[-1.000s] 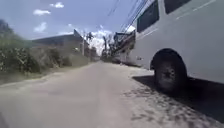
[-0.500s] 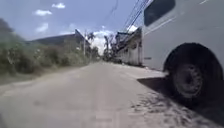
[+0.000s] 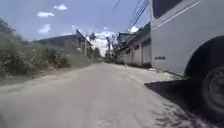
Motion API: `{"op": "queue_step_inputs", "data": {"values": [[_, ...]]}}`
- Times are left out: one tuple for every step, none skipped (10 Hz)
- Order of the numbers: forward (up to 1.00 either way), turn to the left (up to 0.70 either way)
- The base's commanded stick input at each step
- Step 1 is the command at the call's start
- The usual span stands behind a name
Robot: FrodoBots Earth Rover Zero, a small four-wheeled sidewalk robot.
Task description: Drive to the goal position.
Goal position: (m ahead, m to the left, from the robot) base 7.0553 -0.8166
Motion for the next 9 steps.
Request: {"op": "queue_step_inputs", "data": {"values": [[1.00,0.00],[1.00,0.00],[1.00,0.00],[1.00,0.00],[1.00,0.00],[1.00,0.00],[1.00,0.00],[1.00,0.00],[1.00,-0.02]]}}
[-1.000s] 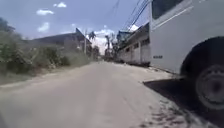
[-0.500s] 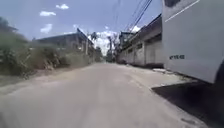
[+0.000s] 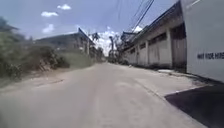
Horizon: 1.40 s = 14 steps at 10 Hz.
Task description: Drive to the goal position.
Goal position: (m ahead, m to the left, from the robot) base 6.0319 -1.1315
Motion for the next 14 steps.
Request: {"op": "queue_step_inputs", "data": {"values": [[1.00,-0.36],[1.00,-0.40],[1.00,-0.40],[1.00,-0.40],[1.00,-0.29],[1.00,-0.16],[1.00,-0.03],[1.00,0.00],[1.00,0.00],[1.00,0.00],[1.00,0.00],[1.00,0.00],[1.00,0.00],[1.00,0.00]]}}
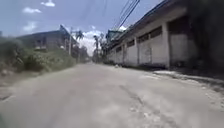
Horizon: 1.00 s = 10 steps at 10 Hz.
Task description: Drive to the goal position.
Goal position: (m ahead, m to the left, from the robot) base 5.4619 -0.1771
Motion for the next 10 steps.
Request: {"op": "queue_step_inputs", "data": {"values": [[1.00,0.00],[1.00,0.00],[1.00,0.00],[1.00,0.00],[1.00,0.00],[1.00,0.00],[1.00,0.00],[1.00,0.00],[1.00,0.00],[1.00,0.00]]}}
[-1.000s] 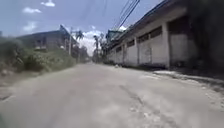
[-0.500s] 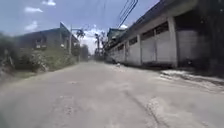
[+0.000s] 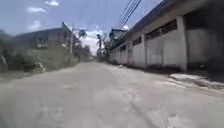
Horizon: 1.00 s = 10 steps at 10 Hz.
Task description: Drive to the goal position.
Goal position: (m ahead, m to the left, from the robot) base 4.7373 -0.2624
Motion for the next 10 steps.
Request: {"op": "queue_step_inputs", "data": {"values": [[1.00,0.00],[1.00,0.00],[1.00,0.00],[1.00,0.00],[1.00,0.00],[1.00,0.00],[1.00,0.00],[1.00,0.00],[1.00,0.00],[1.00,0.00]]}}
